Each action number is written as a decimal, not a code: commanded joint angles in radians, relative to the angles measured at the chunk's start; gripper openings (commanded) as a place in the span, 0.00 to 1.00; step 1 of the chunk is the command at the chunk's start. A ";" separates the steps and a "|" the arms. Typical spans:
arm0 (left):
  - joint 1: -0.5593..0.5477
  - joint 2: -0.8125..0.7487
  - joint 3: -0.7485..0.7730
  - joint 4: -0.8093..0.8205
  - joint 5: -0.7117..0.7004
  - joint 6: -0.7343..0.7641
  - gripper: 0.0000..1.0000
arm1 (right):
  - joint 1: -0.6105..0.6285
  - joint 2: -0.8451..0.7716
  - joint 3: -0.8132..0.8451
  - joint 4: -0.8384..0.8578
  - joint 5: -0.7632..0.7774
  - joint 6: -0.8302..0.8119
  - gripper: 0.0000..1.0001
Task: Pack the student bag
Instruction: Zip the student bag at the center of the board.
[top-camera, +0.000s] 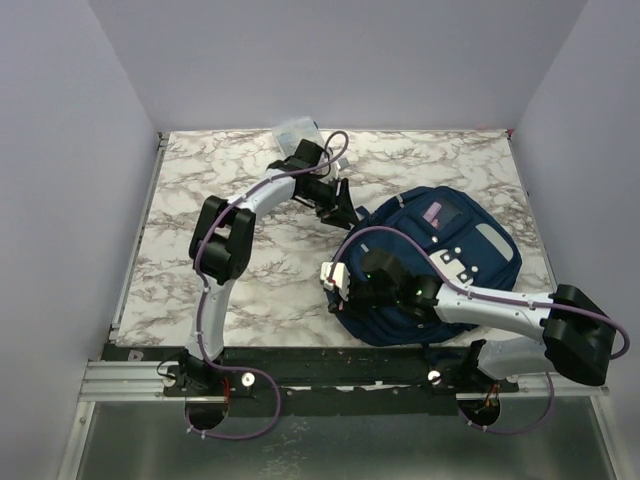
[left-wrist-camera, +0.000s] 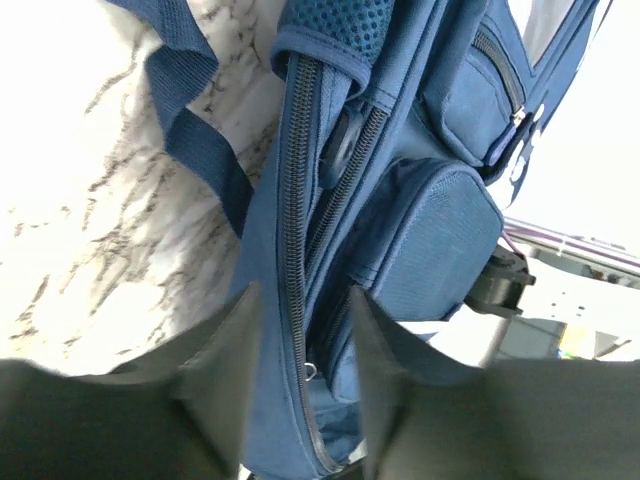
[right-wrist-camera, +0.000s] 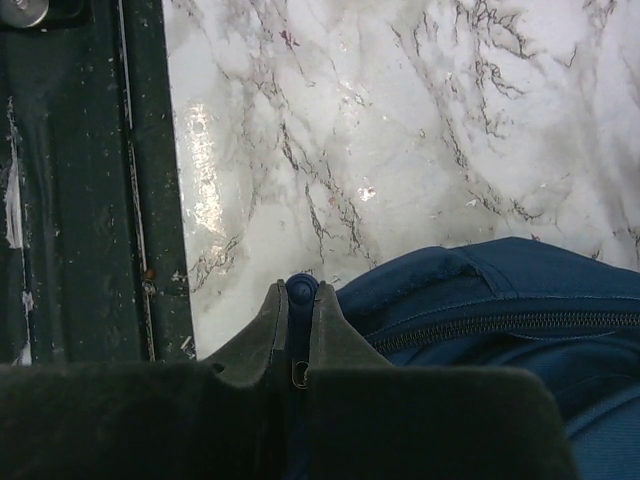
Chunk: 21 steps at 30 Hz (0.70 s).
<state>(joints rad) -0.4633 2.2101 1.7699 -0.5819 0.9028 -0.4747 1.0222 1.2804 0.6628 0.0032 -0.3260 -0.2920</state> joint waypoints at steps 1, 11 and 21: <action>0.023 -0.132 -0.084 -0.028 -0.061 0.018 0.52 | 0.015 0.040 0.026 0.050 0.013 0.040 0.01; 0.025 -0.548 -0.547 0.105 -0.258 -0.054 0.74 | 0.014 0.017 -0.036 0.150 -0.005 0.069 0.01; 0.003 -0.811 -1.054 0.574 -0.231 -0.424 0.74 | 0.015 -0.035 -0.045 0.165 -0.032 0.053 0.01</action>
<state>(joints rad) -0.4366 1.4479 0.8467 -0.2878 0.6632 -0.7067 1.0264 1.2881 0.6319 0.0975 -0.3222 -0.2367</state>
